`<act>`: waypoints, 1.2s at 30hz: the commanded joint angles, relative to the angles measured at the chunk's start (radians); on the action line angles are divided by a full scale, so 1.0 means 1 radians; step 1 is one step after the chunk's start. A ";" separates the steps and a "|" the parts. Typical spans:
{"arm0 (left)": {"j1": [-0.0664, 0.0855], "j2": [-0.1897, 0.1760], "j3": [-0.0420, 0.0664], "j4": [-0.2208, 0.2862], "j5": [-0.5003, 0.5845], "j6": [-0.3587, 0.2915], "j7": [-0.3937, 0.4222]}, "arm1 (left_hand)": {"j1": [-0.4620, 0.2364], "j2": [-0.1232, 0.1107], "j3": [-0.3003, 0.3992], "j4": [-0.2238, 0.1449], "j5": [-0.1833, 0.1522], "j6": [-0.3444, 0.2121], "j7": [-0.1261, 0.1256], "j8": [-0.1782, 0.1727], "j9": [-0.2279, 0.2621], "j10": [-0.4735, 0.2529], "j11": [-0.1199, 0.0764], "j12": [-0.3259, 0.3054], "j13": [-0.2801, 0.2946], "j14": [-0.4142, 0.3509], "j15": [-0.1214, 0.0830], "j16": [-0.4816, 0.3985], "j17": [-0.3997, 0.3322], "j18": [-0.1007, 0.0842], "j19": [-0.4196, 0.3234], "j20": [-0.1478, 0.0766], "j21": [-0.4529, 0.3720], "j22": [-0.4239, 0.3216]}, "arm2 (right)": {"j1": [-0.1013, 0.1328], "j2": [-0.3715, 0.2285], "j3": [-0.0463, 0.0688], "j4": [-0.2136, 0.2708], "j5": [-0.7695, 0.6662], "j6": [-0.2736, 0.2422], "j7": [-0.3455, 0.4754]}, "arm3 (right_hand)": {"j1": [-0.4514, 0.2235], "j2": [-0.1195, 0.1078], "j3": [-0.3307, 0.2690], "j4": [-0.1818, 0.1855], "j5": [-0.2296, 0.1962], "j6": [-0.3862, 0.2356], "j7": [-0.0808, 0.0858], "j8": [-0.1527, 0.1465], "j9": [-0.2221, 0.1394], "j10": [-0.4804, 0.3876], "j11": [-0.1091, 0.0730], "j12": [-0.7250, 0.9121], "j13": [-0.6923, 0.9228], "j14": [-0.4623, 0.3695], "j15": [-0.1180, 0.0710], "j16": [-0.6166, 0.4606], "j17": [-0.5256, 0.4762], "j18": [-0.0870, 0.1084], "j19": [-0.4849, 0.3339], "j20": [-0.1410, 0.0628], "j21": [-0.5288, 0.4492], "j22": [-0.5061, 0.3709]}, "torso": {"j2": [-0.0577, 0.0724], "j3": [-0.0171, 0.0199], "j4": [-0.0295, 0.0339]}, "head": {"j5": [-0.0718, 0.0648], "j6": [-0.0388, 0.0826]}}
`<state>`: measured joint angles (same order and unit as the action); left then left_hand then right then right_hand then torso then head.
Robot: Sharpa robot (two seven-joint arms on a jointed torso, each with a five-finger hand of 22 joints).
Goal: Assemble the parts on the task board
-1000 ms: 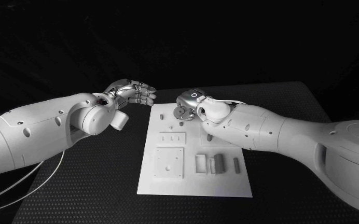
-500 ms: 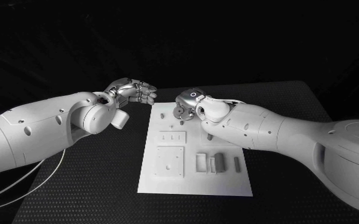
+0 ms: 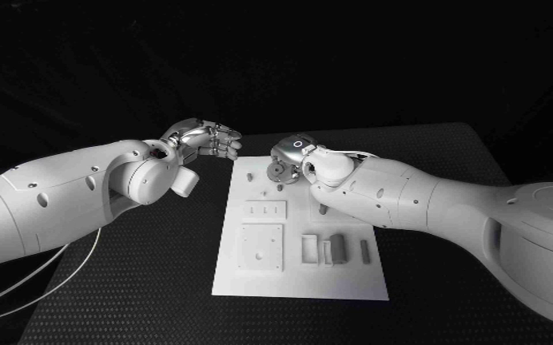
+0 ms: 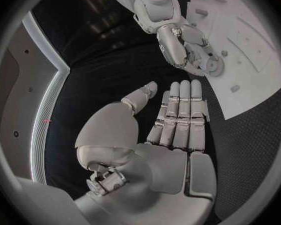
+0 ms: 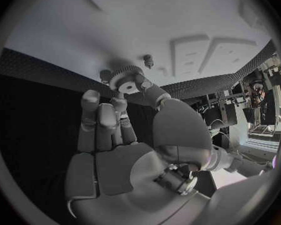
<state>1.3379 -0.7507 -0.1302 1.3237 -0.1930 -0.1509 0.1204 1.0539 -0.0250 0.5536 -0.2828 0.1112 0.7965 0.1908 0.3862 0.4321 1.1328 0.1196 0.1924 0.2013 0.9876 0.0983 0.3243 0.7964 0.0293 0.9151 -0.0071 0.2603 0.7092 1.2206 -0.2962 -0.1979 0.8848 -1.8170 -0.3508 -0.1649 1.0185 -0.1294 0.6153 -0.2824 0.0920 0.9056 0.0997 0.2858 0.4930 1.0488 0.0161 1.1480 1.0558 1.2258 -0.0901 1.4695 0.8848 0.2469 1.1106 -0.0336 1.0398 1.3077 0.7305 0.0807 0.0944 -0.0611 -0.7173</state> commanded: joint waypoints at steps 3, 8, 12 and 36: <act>0.001 -0.001 0.001 0.003 -0.001 0.012 0.011 | -0.008 0.001 -0.003 0.001 -0.005 0.002 0.000 -0.003 -0.001 0.008 -0.002 -0.006 0.002 0.008 -0.001 -0.005 0.002 0.009 0.006 0.005 -0.005 0.001 | -0.007 -0.005 -0.003 0.003 -0.011 0.040 0.002 | 0.042 -0.027 0.009 -0.007 0.003 0.019 0.034 -0.007 -0.001 -0.011 0.006 -0.004 0.001 -0.010 0.006 -0.004 0.002 0.015 -0.009 -0.005 -0.005 0.017 | 0.000 0.0004 -0.0004 | 0.000 -0.001; 0.001 -0.001 0.001 0.003 -0.001 0.012 0.011 | -0.008 0.000 -0.003 0.001 -0.005 0.002 0.000 -0.003 -0.002 0.008 -0.002 -0.007 0.002 0.008 -0.001 -0.005 0.002 0.009 0.006 0.005 -0.005 0.001 | -0.008 -0.004 -0.003 0.006 -0.012 0.035 0.001 | 0.047 -0.028 0.009 -0.006 0.003 0.019 0.034 -0.007 -0.001 -0.011 0.006 -0.003 0.001 -0.010 0.006 -0.004 0.003 0.015 -0.009 -0.004 -0.005 0.017 | 0.000 0.0010 -0.0008 | -0.001 -0.002; 0.001 0.000 0.001 0.004 -0.001 0.012 0.011 | -0.008 0.000 -0.003 0.001 -0.005 0.002 0.000 -0.002 -0.002 0.008 -0.002 -0.007 0.002 0.008 -0.001 -0.006 0.002 0.009 0.006 0.005 -0.005 0.001 | -0.008 -0.005 -0.003 0.006 -0.012 0.030 0.000 | 0.046 -0.024 0.008 -0.003 0.002 0.021 0.034 -0.006 -0.001 -0.011 0.006 -0.003 0.001 -0.010 0.006 -0.004 0.003 0.015 -0.008 -0.003 -0.005 0.017 | -0.001 0.0003 0.0004 | 0.000 -0.003; 0.001 -0.002 0.001 0.002 -0.001 0.013 0.011 | -0.011 0.000 -0.004 0.003 -0.007 0.002 0.001 -0.002 -0.003 0.008 -0.001 -0.009 0.003 0.008 0.000 -0.009 0.004 0.008 0.006 0.005 -0.006 0.002 | -0.009 -0.010 -0.003 0.002 0.047 0.052 0.010 | 0.051 -0.043 0.003 0.001 0.002 -0.139 0.045 -0.089 -0.041 -0.027 0.017 -0.007 -0.002 -0.018 0.016 -0.007 0.006 0.015 -0.012 0.005 -0.009 0.017 | 0.000 -0.0004 0.0004 | -0.001 -0.002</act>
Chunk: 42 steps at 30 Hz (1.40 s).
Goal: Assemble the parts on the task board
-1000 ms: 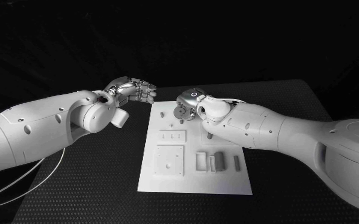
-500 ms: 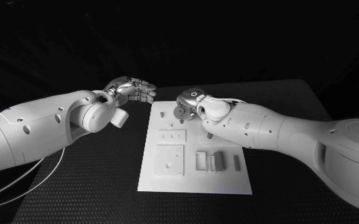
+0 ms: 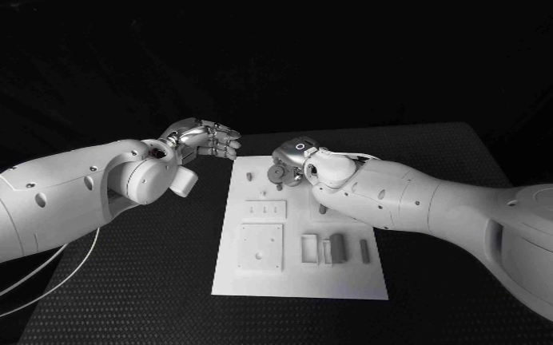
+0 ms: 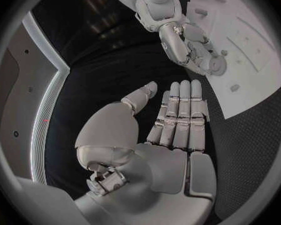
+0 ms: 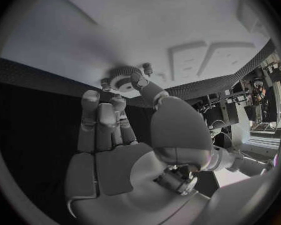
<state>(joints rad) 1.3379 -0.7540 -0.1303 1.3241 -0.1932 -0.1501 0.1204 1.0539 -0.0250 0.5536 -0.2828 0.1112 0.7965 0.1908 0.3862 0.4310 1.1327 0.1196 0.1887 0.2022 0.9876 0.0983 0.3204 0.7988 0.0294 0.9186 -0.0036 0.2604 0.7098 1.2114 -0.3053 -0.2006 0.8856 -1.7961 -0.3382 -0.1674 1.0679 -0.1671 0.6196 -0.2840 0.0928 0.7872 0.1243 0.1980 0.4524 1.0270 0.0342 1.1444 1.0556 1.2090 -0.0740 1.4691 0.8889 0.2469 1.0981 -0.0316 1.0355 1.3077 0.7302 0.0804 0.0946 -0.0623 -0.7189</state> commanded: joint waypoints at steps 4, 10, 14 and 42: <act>0.001 0.001 0.001 0.002 -0.001 0.013 0.010 | -0.014 -0.001 -0.006 0.005 -0.010 0.001 0.001 -0.002 -0.002 0.008 -0.001 -0.006 0.002 0.009 0.000 -0.006 0.003 0.008 0.003 0.002 -0.007 0.002 | 0.000 -0.003 0.000 0.002 0.056 0.086 0.024 | 0.004 0.005 0.001 0.002 0.002 -0.016 0.015 0.004 0.002 -0.010 -0.006 -0.004 -0.002 -0.005 -0.003 -0.008 0.002 0.015 -0.004 0.005 -0.007 0.017 | 0.000 -0.0001 0.0004 | 0.001 -0.001; 0.001 0.000 0.001 0.001 -0.001 0.010 0.010 | -0.015 0.000 -0.006 0.006 -0.011 0.001 0.001 -0.002 -0.003 0.008 -0.001 -0.007 0.003 0.009 0.000 -0.007 0.004 0.008 0.003 0.002 -0.007 0.002 | 0.000 -0.009 0.000 -0.001 0.078 0.107 0.030 | 0.024 0.048 -0.002 -0.008 0.002 -0.004 0.002 0.022 0.010 -0.021 -0.018 -0.004 0.001 -0.016 -0.015 -0.009 0.005 0.015 -0.018 0.008 -0.009 0.020 | 0.000 0.0001 0.0002 | 0.001 -0.002; 0.001 0.000 0.001 0.002 -0.001 0.011 0.010 | -0.015 0.000 -0.006 0.006 -0.012 0.001 0.001 -0.002 -0.003 0.008 -0.001 -0.007 0.003 0.009 0.000 -0.007 0.004 0.008 0.003 0.002 -0.008 0.002 | 0.000 -0.016 0.000 0.000 0.079 0.115 0.027 | 0.053 0.083 0.000 -0.010 0.002 0.009 0.002 0.035 0.015 -0.024 -0.018 -0.002 0.003 -0.021 -0.016 -0.008 0.007 0.015 -0.027 0.007 -0.006 0.021 | 0.000 0.0001 0.0000 | 0.001 -0.002; 0.001 -0.014 0.001 0.000 -0.001 0.005 0.010 | -0.015 -0.001 -0.006 0.005 -0.012 0.001 0.001 -0.002 -0.004 0.009 -0.001 -0.008 0.003 0.009 0.000 -0.010 0.006 0.009 0.003 0.001 -0.009 0.003 | 0.026 -0.139 0.052 0.131 0.260 -0.103 0.068 | 0.078 0.076 0.053 -0.008 0.002 0.019 0.021 0.045 0.011 -0.017 -0.002 0.009 0.005 -0.011 0.000 0.000 0.009 0.015 -0.021 0.010 0.009 0.020 | 0.000 0.0014 -0.0031 | -0.008 0.010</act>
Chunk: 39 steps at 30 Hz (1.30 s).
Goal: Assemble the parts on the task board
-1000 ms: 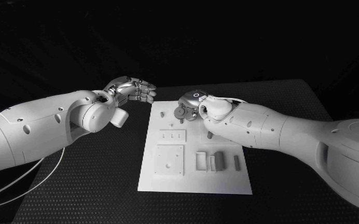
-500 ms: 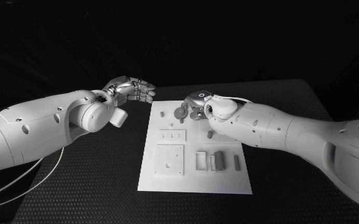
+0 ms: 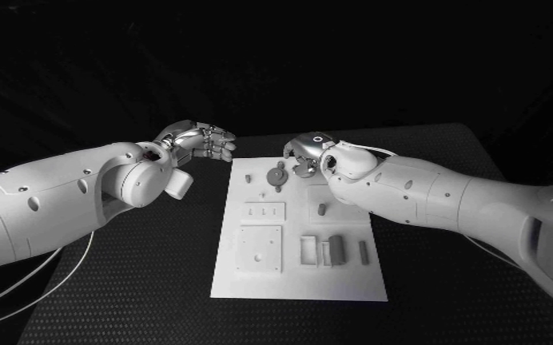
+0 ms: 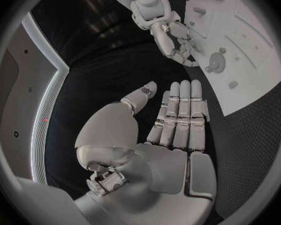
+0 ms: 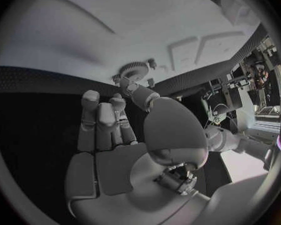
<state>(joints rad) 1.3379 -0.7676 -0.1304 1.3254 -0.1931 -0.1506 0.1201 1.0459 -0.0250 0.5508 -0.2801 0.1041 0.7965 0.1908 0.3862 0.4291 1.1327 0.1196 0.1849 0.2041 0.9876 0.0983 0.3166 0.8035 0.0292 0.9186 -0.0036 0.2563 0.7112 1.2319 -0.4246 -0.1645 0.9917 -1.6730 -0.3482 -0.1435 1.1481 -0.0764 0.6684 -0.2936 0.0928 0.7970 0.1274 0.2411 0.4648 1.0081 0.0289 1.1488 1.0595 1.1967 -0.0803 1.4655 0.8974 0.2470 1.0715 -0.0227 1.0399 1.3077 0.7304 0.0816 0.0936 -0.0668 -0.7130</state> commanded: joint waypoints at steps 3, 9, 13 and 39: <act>0.001 0.002 0.001 -0.013 -0.001 0.007 0.013 | -0.002 -0.002 -0.001 -0.001 -0.005 0.001 0.001 -0.002 -0.002 0.009 -0.002 -0.005 0.002 0.010 -0.001 -0.007 0.003 0.009 0.003 0.001 -0.005 0.002 | 0.015 -0.063 0.039 0.064 0.199 -0.109 0.089 | -0.018 -0.024 0.003 0.004 0.002 0.024 0.026 0.010 0.001 0.006 0.011 0.007 0.000 0.006 0.013 0.003 0.000 0.015 0.012 0.000 0.006 0.019 | -0.002 0.0013 -0.0040 | -0.006 0.009; 0.000 0.009 0.001 -0.047 -0.008 0.006 0.017 | 0.003 -0.004 0.000 -0.005 -0.006 0.001 0.000 -0.001 -0.003 0.009 -0.002 -0.006 0.003 0.010 -0.001 -0.009 0.004 0.009 0.003 0.001 -0.006 0.003 | 0.045 -0.156 0.075 0.117 0.282 -0.042 0.146 | -0.033 -0.036 0.009 0.006 0.002 0.067 0.029 0.032 0.007 0.011 0.016 0.011 -0.001 0.013 0.018 0.002 -0.003 0.015 0.019 -0.001 0.005 0.016 | -0.010 0.0043 -0.0185 | -0.006 0.016; -0.008 0.011 0.001 -0.062 -0.017 0.008 0.019 | 0.010 -0.009 0.000 -0.007 -0.007 0.001 -0.001 0.000 -0.003 0.010 -0.002 -0.007 0.004 0.011 -0.001 -0.011 0.006 0.009 0.003 0.001 -0.007 0.004 | 0.059 -0.213 0.078 0.123 0.313 0.015 0.174 | -0.051 -0.056 0.010 0.014 0.003 0.087 0.024 0.042 0.011 0.012 0.011 0.012 -0.003 0.014 0.013 -0.001 -0.005 0.015 0.021 0.000 0.003 0.015 | -0.016 0.0069 -0.0327 | -0.002 0.024; -0.031 0.008 0.000 -0.061 -0.017 0.024 0.021 | 0.015 -0.014 0.000 -0.006 -0.009 0.000 -0.002 0.000 -0.004 0.011 -0.002 -0.009 0.005 0.013 -0.001 -0.014 0.009 0.009 0.004 0.001 -0.008 0.005 | -0.019 -0.360 0.076 0.113 0.260 0.073 0.270 | -0.056 -0.120 0.024 0.028 0.002 0.063 0.025 0.025 0.010 0.009 0.011 -0.119 -0.127 -0.029 0.012 -0.074 -0.030 0.015 -0.025 0.032 -0.056 0.007 | -0.024 0.0122 -0.0490 | -0.027 0.035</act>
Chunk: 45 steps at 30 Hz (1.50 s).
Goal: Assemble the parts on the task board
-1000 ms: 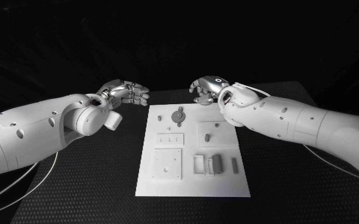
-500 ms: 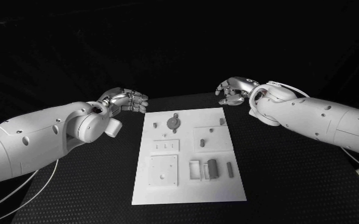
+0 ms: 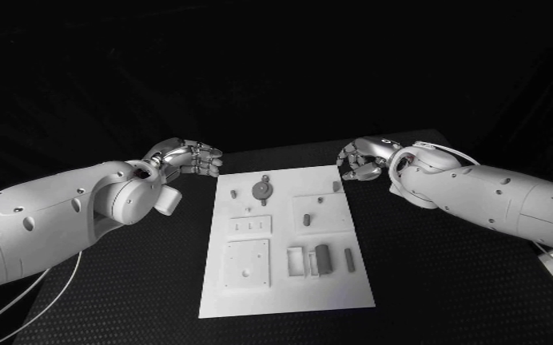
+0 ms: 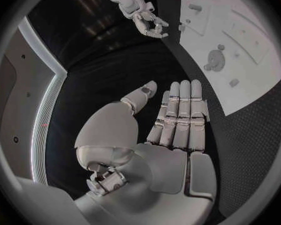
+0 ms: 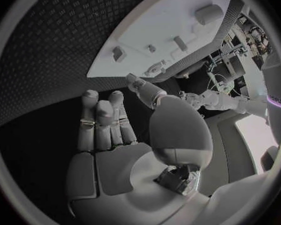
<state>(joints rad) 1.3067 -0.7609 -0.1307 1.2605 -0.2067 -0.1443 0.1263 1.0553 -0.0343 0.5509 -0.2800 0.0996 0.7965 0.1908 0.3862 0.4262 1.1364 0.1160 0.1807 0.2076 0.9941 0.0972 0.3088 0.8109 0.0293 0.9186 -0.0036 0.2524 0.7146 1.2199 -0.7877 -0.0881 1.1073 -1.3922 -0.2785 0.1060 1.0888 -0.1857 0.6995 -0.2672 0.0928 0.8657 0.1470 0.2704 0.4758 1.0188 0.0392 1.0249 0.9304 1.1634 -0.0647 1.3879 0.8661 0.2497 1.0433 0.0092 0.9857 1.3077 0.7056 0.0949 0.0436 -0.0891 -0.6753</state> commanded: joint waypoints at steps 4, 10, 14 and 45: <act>0.000 0.003 0.001 0.006 -0.003 0.020 0.013 | 0.005 -0.005 -0.001 -0.005 -0.004 0.000 -0.001 0.000 -0.002 0.008 0.002 -0.005 0.002 0.006 0.000 -0.006 0.002 0.009 0.004 0.001 -0.004 0.002 | -0.021 0.019 0.000 -0.017 -0.021 -0.013 0.014 | 0.003 -0.014 -0.006 0.007 0.002 -0.013 0.007 -0.008 -0.003 -0.009 0.002 0.011 0.007 0.001 -0.001 0.003 0.003 0.012 0.002 0.001 -0.004 0.007 | 0.001 -0.0028 0.0015 | -0.005 -0.004; -0.004 0.005 0.001 0.004 -0.003 0.025 0.013 | 0.004 -0.003 -0.001 -0.004 -0.004 -0.001 -0.001 -0.001 -0.002 0.008 0.002 -0.006 0.002 0.006 0.000 -0.007 0.003 0.008 0.005 0.001 -0.004 0.002 | -0.026 0.037 0.000 -0.038 -0.028 -0.019 -0.004 | 0.000 -0.020 -0.008 0.015 0.001 -0.022 0.006 -0.013 -0.005 -0.014 0.001 0.021 0.014 -0.001 -0.002 0.005 0.006 0.012 0.003 0.002 -0.005 0.009 | 0.001 -0.0045 0.0036 | -0.007 -0.012; -0.006 0.005 0.001 0.002 -0.003 0.026 0.013 | 0.003 -0.003 -0.001 -0.003 -0.005 -0.001 -0.001 -0.001 -0.002 0.007 0.002 -0.006 0.002 0.006 0.000 -0.007 0.003 0.008 0.005 0.001 -0.005 0.002 | -0.030 0.052 0.000 -0.062 -0.028 -0.016 -0.007 | -0.004 -0.028 -0.007 0.024 0.002 -0.034 0.008 -0.019 -0.007 -0.021 0.003 0.025 0.018 -0.004 0.000 0.004 0.008 0.012 0.002 0.002 -0.007 0.010 | 0.001 -0.0046 0.0022 | -0.006 -0.015; -0.008 0.007 0.001 -0.002 -0.004 0.031 0.014 | 0.002 -0.001 -0.002 -0.002 -0.005 -0.002 0.000 0.000 -0.003 0.007 0.003 -0.008 0.003 0.007 0.000 -0.010 0.005 0.008 0.005 0.001 -0.006 0.003 | -0.066 0.096 0.000 -0.125 -0.031 0.010 -0.008 | 0.003 -0.029 -0.011 0.054 0.001 -0.039 0.026 -0.014 -0.011 -0.046 0.021 0.056 0.034 -0.016 0.017 0.011 0.021 0.012 -0.005 0.006 -0.009 0.018 | 0.002 -0.0063 0.0020 | 0.000 -0.027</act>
<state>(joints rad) 1.2988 -0.7558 -0.1308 1.2575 -0.2084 -0.1284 0.1265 1.0552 -0.0343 0.5509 -0.2801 0.0996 0.7965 0.1908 0.3862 0.4243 1.1364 0.1160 0.1770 0.2091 0.9935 0.0968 0.3049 0.8146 0.0294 0.9186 -0.0036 0.2524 0.7160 1.1555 -0.6933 -0.0880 0.9828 -1.4130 -0.2818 0.0964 1.0877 -0.2236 0.6886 -0.2177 0.0928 0.8080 0.1657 0.2533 0.4643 0.9788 0.0610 1.0753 0.9628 1.1488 -0.0498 1.3938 0.8864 0.2505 1.0377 0.0147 0.9740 1.3077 0.7073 0.0891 0.0453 -0.0898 -0.7015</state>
